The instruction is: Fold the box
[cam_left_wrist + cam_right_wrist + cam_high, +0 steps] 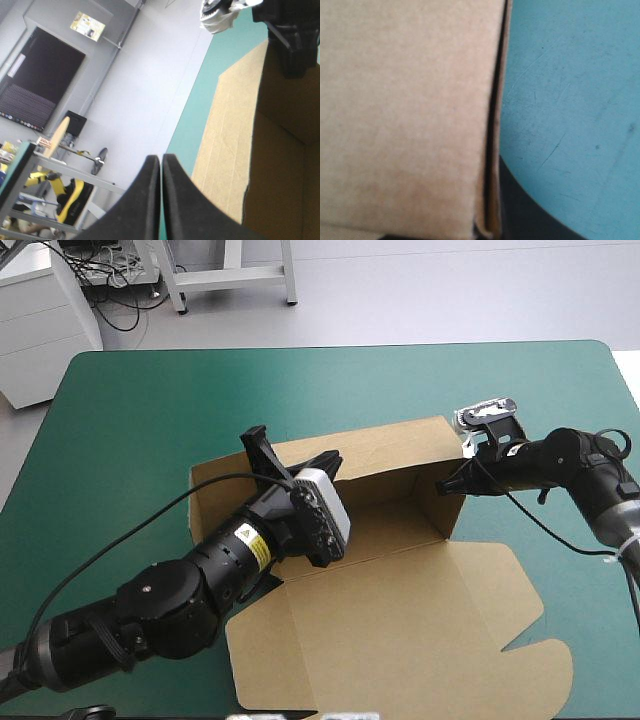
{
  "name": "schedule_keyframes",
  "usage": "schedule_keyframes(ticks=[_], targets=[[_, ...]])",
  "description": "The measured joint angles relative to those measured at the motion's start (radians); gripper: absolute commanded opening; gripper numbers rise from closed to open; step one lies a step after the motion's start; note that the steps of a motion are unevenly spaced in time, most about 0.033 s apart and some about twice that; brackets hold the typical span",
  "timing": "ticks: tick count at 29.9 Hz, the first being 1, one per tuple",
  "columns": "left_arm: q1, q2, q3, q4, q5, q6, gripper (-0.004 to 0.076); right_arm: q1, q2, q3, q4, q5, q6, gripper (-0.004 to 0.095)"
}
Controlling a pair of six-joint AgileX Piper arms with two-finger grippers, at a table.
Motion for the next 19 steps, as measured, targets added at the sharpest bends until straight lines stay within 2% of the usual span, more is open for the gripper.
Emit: schedule_keyframes(ticks=[8,19], targets=[[0.255,-0.005,-0.164,-0.440,0.134,0.233,-0.0006,0.001,0.001,-0.006,-0.006,0.003,0.000,-0.0022],[0.656,-0.104,-0.219,-0.815,0.272,0.364,-0.0006,0.001,0.009,-0.051,-0.069,0.038,0.003,-0.0022]])
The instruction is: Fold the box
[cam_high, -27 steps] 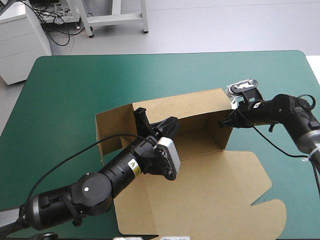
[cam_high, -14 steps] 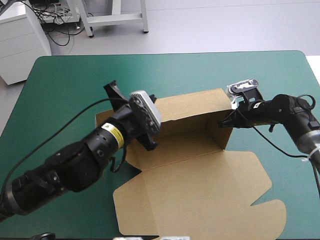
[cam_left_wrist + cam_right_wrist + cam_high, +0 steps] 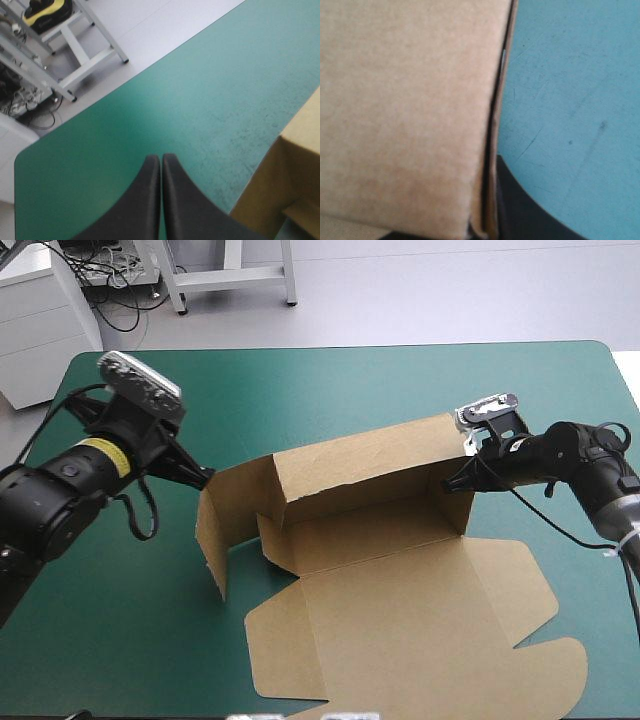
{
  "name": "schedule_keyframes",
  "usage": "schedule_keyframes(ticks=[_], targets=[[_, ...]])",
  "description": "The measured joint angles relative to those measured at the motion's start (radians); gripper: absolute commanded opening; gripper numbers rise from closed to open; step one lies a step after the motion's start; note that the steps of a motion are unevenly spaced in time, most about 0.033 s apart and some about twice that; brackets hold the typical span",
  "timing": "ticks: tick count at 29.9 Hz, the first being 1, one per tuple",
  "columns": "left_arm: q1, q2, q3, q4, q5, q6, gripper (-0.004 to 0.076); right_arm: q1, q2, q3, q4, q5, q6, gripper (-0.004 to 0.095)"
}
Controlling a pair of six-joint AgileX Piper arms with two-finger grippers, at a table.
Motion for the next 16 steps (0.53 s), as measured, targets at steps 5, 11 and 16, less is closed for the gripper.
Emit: schedule_keyframes(ticks=[5,11,16], targets=[[0.142,-0.058,0.000,-0.079,0.141,0.014,-0.0006,-0.001,0.001,-0.054,-0.037,0.080,0.039,-0.0022],[0.191,-0.130,0.002,-0.112,0.205,0.017,-0.0006,-0.001,0.004,-0.121,-0.100,0.161,0.114,-0.0023],[0.191,-0.152,0.002,-0.113,0.253,0.013,-0.0006,-0.001,0.039,-0.135,-0.110,0.174,0.126,-0.0023]])
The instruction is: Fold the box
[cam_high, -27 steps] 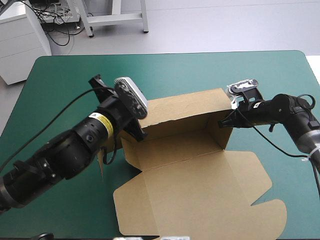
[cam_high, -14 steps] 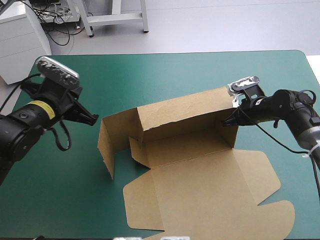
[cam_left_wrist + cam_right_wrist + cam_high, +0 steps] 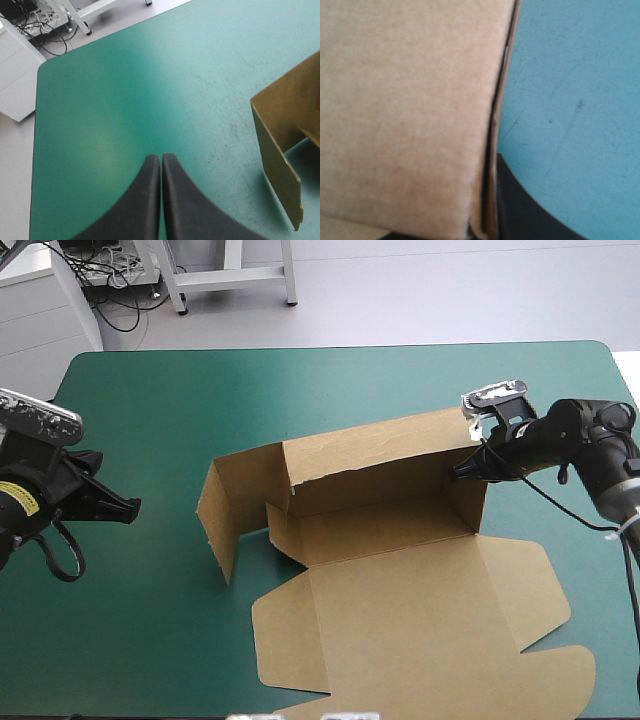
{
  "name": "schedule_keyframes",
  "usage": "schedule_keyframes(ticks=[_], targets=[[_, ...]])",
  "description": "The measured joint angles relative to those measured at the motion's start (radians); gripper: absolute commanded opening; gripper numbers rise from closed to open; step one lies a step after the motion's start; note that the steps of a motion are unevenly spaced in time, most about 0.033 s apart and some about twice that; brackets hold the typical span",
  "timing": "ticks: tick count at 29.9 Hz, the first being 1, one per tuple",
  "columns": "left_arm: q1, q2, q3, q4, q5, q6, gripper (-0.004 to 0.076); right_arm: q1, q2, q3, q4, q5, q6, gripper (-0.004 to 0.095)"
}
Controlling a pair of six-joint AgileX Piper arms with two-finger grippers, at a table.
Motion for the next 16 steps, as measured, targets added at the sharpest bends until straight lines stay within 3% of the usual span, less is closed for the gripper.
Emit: schedule_keyframes(ticks=[9,16], targets=[[0.000,0.001,0.001,-0.001,0.031,0.000,-0.0006,0.000,0.092,-0.043,-0.011,-0.015,0.050,-0.0023],[0.000,0.002,0.001,-0.001,0.031,0.000,-0.0006,-0.001,0.197,-0.116,0.018,-0.144,0.055,-0.0019]])
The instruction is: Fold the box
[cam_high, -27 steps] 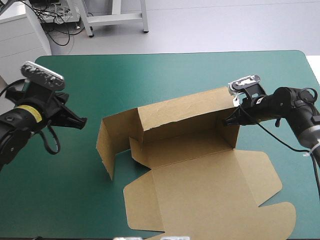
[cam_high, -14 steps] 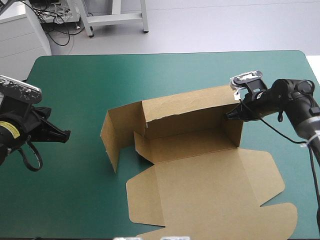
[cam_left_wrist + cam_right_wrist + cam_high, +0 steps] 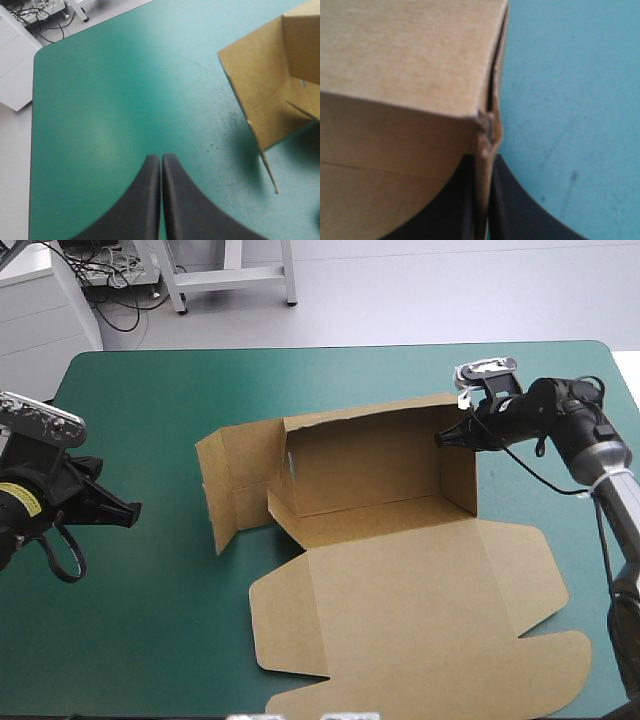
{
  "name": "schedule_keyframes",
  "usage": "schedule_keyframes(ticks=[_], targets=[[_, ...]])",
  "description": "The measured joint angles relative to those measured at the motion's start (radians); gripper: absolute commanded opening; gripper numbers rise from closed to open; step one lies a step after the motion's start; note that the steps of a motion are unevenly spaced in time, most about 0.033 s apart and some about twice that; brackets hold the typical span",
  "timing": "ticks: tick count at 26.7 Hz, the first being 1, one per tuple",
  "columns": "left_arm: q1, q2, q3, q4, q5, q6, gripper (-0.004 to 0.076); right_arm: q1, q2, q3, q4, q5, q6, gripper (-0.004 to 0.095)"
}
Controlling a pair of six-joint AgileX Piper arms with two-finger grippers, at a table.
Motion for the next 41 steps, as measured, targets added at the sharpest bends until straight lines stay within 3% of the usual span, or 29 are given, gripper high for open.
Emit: schedule_keyframes(ticks=[6,9,15,17,23,28,41], targets=[[0.000,0.028,0.000,0.000,-0.001,0.000,-0.0006,0.000,0.099,-0.068,0.021,-0.080,0.001,0.0070],[0.000,0.041,0.001,0.000,-0.015,0.000,-0.0006,0.001,0.139,-0.085,0.024,-0.098,0.001,0.0223],[0.000,0.052,0.009,0.000,-0.033,0.000,-0.0006,0.001,0.189,-0.085,-0.017,0.025,0.000,0.0589],[0.000,0.054,0.021,0.000,-0.048,0.000,-0.0006,0.001,0.192,-0.105,-0.029,0.055,0.000,0.0656],[0.000,0.059,0.085,0.000,-0.093,0.000,-0.0006,0.001,0.192,-0.243,-0.037,0.171,0.002,0.0665],[0.000,0.060,0.109,0.022,-0.118,-0.010,-0.0006,0.001,0.192,-0.391,-0.073,0.341,0.078,0.0664],[0.000,0.060,0.109,0.073,-0.123,-0.057,-0.0006,0.000,0.243,-0.415,-0.124,0.363,0.201,0.0665]])
